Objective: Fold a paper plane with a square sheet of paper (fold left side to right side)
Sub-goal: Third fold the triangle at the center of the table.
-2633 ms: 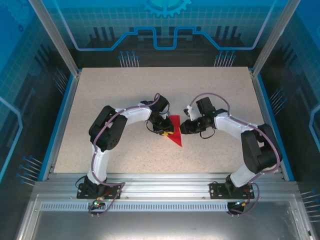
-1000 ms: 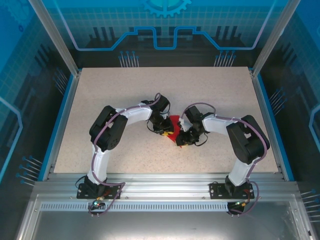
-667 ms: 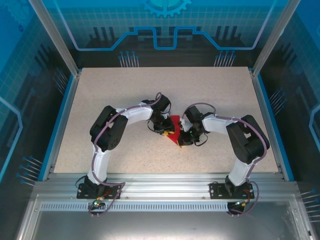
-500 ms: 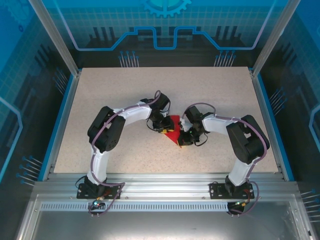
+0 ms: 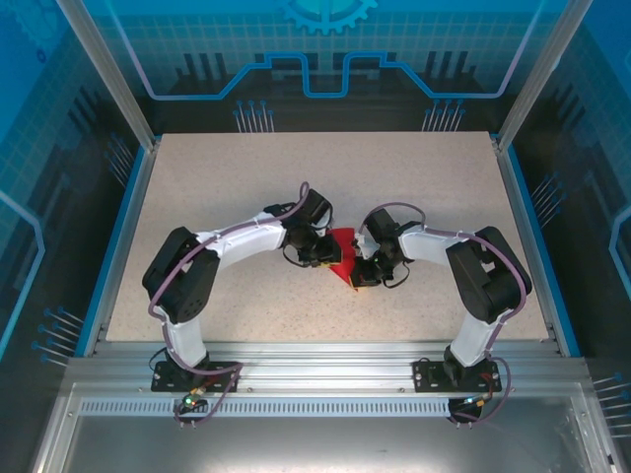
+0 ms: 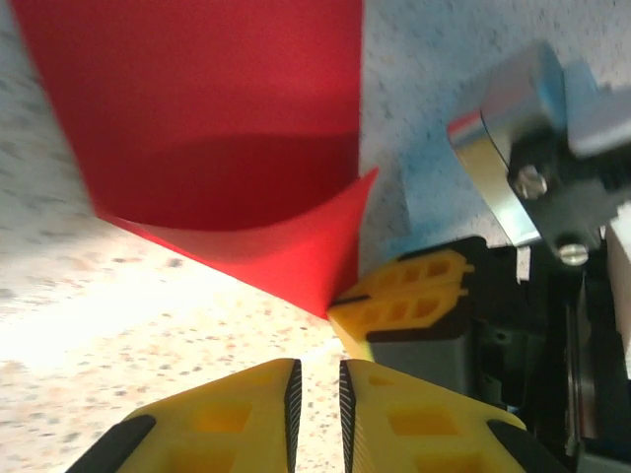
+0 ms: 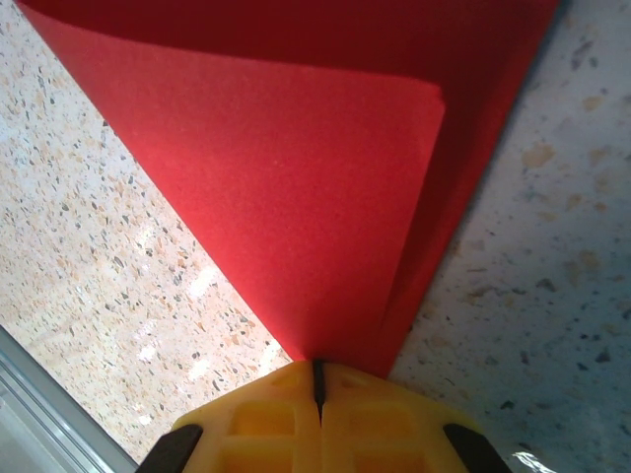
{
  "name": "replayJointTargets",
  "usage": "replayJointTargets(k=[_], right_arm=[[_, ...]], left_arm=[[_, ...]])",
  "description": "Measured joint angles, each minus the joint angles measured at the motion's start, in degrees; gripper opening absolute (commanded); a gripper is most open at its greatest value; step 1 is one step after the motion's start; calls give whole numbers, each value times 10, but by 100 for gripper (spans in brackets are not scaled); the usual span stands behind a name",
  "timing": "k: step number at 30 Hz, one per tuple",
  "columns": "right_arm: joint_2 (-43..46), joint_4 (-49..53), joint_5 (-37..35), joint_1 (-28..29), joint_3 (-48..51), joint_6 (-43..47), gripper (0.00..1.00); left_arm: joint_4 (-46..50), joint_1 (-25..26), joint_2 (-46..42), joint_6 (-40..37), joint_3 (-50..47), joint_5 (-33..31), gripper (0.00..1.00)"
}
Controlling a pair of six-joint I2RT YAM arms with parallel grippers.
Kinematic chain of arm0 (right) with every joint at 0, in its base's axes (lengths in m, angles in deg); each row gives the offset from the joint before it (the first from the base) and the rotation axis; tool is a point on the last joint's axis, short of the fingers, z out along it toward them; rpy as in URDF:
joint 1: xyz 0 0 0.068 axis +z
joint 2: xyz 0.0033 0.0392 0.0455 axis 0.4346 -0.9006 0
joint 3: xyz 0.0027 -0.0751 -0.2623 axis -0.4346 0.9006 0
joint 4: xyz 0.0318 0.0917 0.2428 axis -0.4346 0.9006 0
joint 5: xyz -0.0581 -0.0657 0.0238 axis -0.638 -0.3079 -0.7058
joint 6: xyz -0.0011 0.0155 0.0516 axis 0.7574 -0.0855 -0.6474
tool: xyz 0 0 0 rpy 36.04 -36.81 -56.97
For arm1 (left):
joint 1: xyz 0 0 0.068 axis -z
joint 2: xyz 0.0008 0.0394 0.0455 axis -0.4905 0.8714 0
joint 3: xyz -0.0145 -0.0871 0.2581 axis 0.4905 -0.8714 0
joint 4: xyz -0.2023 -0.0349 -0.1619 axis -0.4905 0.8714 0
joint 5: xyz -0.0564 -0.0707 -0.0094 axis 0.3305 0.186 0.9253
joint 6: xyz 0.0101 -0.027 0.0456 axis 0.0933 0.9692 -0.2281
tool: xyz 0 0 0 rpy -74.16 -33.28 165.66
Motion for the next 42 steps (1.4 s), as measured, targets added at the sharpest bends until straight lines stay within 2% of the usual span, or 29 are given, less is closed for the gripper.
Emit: replayJointTargets(k=[7, 14, 25, 36, 42], right_arm=[[0, 0, 0, 0, 0, 0, 0], [0, 0, 0, 0, 0, 0, 0], [-1, 2, -1, 0, 0, -2, 0], [-1, 4, -4, 1, -2, -3, 0], [-2, 4, -4, 1, -2, -4, 0]], left_arm=[[-40, 13, 39, 32, 0, 17, 16], [-42, 13, 84, 44, 8, 20, 15], [-39, 7, 108, 42, 18, 16, 15], [-33, -12, 117, 0, 24, 35, 16], [-27, -46, 117, -33, 28, 34, 16]])
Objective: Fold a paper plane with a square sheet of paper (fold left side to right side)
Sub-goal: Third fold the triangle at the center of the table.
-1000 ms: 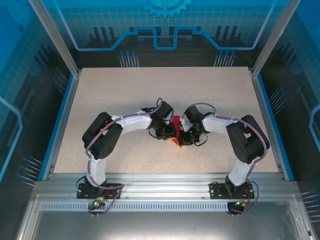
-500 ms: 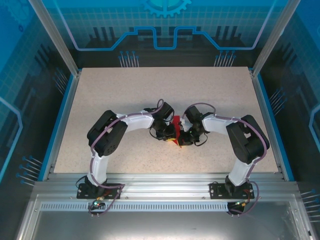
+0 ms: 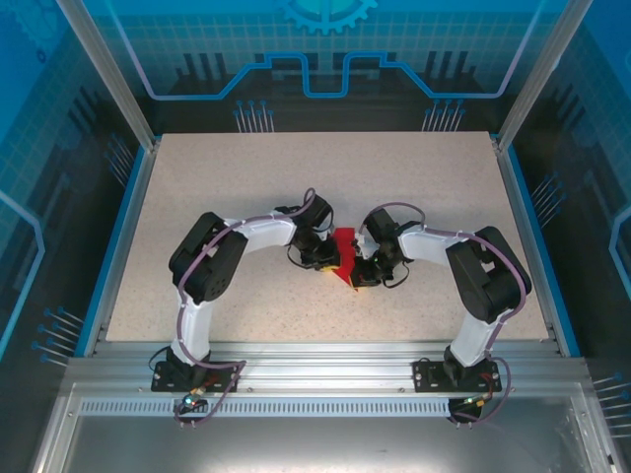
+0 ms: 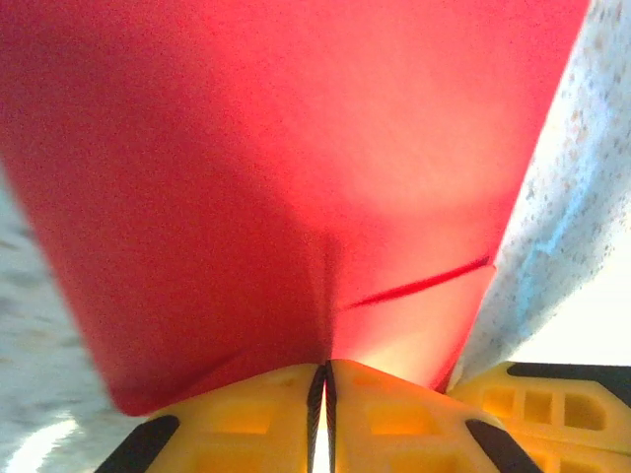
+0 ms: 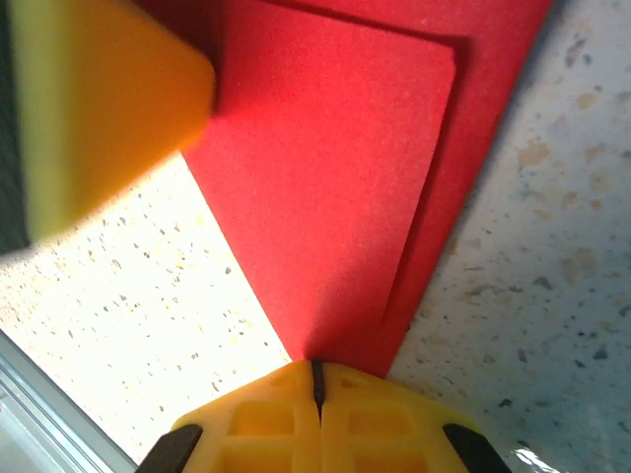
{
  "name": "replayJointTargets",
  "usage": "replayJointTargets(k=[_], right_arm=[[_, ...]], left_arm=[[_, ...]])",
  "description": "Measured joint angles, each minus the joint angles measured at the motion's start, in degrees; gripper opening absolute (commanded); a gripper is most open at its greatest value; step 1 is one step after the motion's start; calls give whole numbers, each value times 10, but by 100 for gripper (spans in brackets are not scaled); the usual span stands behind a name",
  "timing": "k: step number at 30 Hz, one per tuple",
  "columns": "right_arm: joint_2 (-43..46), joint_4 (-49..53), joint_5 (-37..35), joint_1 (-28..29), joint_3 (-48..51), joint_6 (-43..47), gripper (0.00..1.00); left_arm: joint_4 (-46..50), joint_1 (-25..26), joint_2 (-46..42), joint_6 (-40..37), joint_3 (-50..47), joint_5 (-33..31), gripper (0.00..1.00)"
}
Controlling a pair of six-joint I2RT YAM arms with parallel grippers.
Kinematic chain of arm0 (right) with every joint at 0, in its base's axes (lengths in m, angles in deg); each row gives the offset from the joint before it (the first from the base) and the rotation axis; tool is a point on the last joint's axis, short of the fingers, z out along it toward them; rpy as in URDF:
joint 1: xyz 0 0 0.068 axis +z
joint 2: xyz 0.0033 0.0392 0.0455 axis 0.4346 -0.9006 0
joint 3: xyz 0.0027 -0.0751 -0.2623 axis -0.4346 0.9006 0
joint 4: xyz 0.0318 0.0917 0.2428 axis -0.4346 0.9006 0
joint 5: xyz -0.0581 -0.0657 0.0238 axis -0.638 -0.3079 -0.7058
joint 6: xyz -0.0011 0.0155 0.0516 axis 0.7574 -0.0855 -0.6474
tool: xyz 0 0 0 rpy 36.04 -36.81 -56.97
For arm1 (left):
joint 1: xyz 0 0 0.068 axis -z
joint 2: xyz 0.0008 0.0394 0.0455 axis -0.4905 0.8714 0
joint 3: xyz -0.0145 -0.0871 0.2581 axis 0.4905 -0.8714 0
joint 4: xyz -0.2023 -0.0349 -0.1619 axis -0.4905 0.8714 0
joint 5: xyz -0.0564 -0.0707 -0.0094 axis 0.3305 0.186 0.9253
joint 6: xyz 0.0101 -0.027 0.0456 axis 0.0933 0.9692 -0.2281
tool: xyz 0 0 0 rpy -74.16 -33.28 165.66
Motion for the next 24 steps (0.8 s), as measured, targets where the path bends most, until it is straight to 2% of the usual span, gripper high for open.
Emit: replayJointTargets(k=[9, 15, 19, 24], right_arm=[[-1, 4, 0, 0, -2, 0, 0], [-1, 4, 0, 0, -2, 0, 0], [-1, 4, 0, 0, -2, 0, 0], [-1, 4, 0, 0, -2, 0, 0]], left_arm=[[24, -61, 2, -34, 16, -24, 17], [41, -71, -8, -49, 23, -57, 19], [43, -74, -62, -49, 2, -64, 20], [32, -40, -127, -47, -13, -55, 20]])
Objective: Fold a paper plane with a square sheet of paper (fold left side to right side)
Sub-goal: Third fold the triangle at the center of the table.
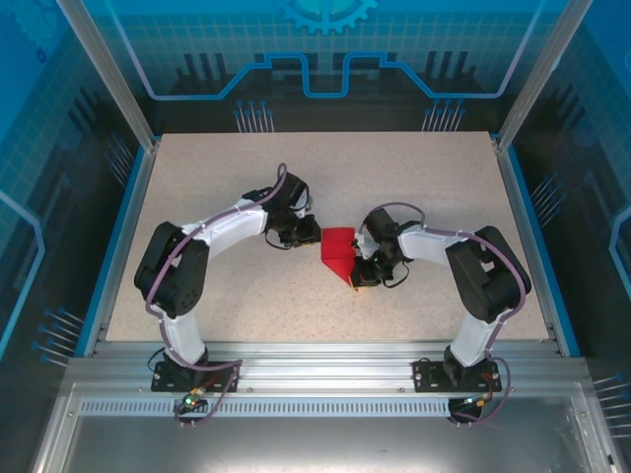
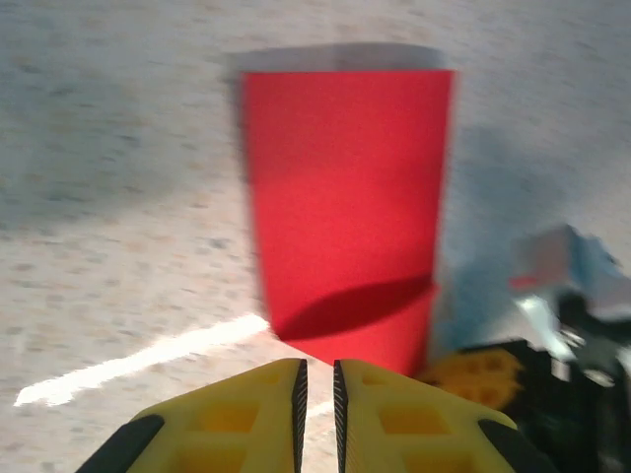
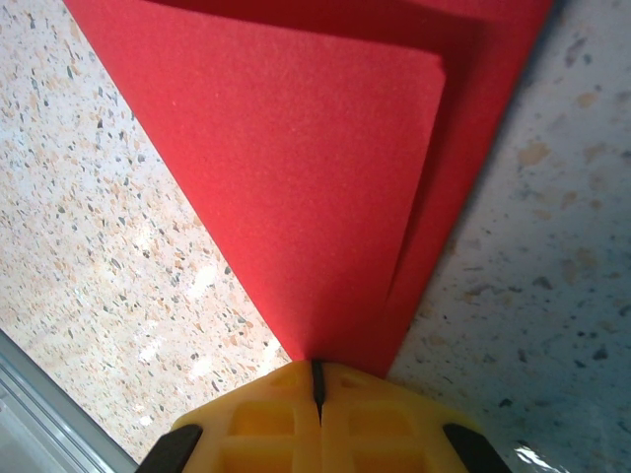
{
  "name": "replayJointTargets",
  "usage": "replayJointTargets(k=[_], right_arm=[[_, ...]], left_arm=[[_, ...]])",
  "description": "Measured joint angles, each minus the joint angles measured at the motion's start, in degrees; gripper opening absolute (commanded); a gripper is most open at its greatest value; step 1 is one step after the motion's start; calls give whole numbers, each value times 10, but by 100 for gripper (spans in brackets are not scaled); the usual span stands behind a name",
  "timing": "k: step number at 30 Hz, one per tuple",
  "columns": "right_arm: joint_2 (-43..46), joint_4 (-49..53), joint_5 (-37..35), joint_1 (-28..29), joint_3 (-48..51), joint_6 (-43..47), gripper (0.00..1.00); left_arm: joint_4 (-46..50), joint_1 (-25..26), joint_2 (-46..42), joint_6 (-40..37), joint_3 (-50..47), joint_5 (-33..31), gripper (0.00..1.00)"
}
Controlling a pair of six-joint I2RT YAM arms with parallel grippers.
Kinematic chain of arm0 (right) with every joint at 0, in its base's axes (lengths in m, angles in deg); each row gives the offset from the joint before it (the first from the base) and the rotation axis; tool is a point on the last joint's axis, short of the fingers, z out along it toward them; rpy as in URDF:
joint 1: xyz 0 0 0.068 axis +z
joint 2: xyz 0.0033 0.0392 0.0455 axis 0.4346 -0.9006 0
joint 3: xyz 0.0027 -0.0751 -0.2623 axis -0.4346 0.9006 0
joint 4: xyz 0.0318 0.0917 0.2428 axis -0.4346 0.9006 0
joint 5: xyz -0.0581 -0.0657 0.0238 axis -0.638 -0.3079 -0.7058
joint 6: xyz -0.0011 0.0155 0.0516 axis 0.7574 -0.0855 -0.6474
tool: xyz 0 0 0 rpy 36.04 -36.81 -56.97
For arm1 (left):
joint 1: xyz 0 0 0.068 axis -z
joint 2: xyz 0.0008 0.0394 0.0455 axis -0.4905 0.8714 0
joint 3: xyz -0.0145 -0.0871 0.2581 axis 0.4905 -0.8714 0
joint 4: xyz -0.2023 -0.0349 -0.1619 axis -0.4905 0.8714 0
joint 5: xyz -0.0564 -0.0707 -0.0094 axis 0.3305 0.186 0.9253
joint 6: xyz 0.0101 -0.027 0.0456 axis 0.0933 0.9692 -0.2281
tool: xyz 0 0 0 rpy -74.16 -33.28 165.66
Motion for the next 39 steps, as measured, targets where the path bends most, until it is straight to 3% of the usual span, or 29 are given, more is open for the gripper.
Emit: replayJointTargets(k=[9, 20, 32, 39], right_arm=[[0, 0, 0, 0, 0, 0, 0], [3, 0, -1, 0, 0, -4, 0], [65, 20, -32, 10, 20, -40, 0], [45, -4, -29, 35, 6, -76, 0]], left_arm=[[-19, 72, 68, 8, 11, 39, 19], [-17, 73, 138, 10, 44, 24, 19], [-25, 73, 139, 19, 39, 24, 18], [-26, 73, 139, 19, 38, 24, 18]])
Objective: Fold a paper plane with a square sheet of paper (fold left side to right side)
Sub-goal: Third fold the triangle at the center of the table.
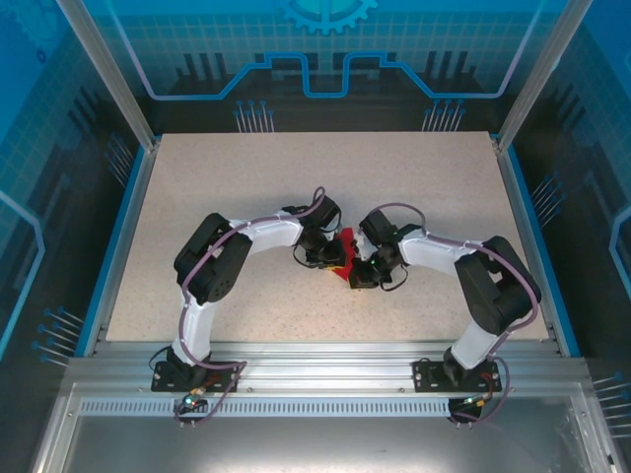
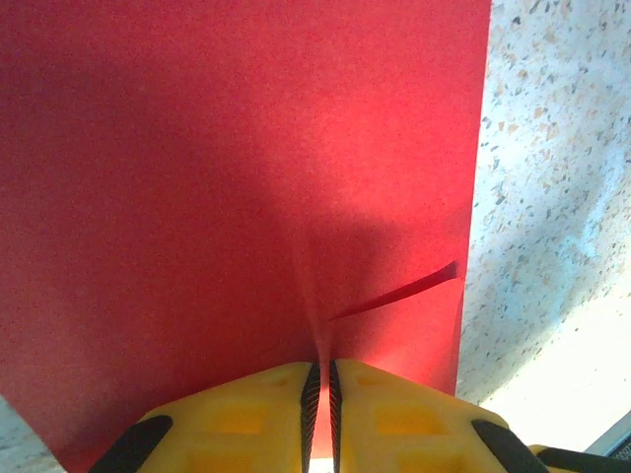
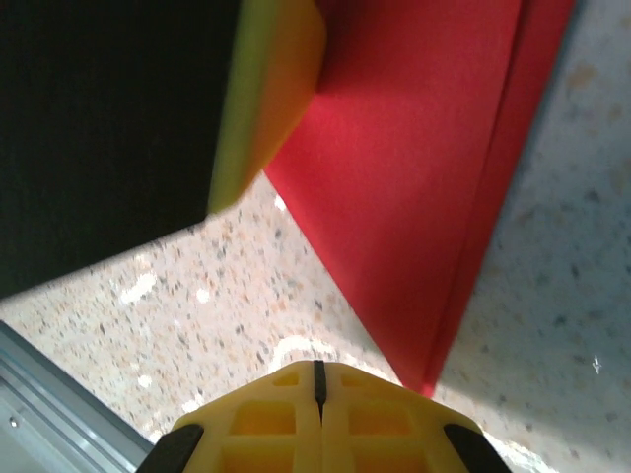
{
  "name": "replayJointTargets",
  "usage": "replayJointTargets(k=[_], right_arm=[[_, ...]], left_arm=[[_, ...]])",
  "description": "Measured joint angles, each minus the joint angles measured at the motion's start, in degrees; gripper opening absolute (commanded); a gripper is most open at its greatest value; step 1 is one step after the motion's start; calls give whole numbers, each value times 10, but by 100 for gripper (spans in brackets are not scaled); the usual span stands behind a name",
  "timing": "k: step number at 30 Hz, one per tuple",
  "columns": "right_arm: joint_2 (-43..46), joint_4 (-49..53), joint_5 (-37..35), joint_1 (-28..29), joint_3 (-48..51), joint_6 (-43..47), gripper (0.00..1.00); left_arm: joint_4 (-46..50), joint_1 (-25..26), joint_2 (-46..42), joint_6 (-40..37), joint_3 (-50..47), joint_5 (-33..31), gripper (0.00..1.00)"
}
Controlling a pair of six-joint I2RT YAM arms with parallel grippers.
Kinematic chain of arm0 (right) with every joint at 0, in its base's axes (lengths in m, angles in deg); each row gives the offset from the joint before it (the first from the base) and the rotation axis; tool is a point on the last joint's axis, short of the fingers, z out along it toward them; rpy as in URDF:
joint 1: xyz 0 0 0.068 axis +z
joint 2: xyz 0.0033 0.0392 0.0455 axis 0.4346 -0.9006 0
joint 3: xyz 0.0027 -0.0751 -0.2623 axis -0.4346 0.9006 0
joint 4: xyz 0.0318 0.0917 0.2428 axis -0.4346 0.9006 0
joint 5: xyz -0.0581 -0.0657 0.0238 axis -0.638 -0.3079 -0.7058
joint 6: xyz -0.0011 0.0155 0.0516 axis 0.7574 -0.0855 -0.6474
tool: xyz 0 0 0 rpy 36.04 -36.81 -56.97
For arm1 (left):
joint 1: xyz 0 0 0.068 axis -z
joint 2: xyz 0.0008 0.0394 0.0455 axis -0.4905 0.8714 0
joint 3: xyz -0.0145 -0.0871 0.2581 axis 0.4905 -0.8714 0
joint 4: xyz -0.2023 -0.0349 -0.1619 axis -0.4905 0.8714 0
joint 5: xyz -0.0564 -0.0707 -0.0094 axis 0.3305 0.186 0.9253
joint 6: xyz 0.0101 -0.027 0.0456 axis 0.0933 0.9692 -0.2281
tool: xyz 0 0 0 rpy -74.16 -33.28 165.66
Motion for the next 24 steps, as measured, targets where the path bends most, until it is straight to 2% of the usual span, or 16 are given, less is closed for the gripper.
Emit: replayJointTargets(k=[9, 24], right_arm=[[-42, -17, -12, 0, -21, -18, 0], [-16, -35, 13, -26, 7, -19, 0]], left_arm=[[1, 0, 0, 0, 0, -3, 16], [3, 1, 0, 0, 1, -11, 15]])
